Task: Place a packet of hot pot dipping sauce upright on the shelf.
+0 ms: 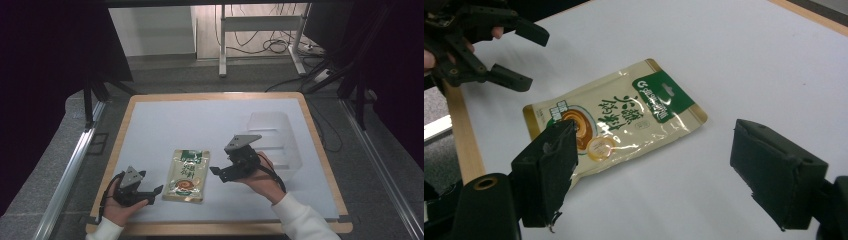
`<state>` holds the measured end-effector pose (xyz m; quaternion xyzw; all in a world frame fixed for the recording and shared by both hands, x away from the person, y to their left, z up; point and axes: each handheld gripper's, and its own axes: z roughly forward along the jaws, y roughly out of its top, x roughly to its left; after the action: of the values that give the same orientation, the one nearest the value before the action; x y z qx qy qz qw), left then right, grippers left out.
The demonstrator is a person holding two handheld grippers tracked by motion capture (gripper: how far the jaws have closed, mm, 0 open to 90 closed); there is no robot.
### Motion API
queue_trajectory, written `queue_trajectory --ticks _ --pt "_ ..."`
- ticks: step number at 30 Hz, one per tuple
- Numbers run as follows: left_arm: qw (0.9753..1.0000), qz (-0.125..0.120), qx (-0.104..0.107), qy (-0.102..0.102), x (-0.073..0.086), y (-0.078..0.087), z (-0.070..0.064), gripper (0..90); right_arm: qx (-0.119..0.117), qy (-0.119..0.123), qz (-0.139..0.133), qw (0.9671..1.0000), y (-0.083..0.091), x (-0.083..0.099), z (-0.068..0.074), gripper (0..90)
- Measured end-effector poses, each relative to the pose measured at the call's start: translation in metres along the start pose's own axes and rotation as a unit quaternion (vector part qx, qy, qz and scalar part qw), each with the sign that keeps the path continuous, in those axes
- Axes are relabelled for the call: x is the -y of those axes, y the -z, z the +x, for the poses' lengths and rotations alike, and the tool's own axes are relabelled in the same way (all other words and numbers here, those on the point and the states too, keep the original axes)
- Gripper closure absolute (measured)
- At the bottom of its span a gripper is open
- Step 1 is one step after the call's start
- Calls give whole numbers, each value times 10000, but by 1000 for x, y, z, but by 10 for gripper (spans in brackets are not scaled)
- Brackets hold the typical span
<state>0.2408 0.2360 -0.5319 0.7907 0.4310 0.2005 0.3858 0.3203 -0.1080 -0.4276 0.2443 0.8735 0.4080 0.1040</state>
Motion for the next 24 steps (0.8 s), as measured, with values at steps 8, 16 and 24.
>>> queue_trajectory --ticks 8,16,24 --pt "10000 32 0 -14 0 -1 0 167 -5 31 79 10000 -11 -13 -8 196" --pt "10000 61 7 -40 1 -1 0 167 -52 47 185 9998 -28 -28 -14 208" --pt "10000 59 20 -32 1 -1 -1 168 -97 -77 344 9993 -49 -43 -26 210"
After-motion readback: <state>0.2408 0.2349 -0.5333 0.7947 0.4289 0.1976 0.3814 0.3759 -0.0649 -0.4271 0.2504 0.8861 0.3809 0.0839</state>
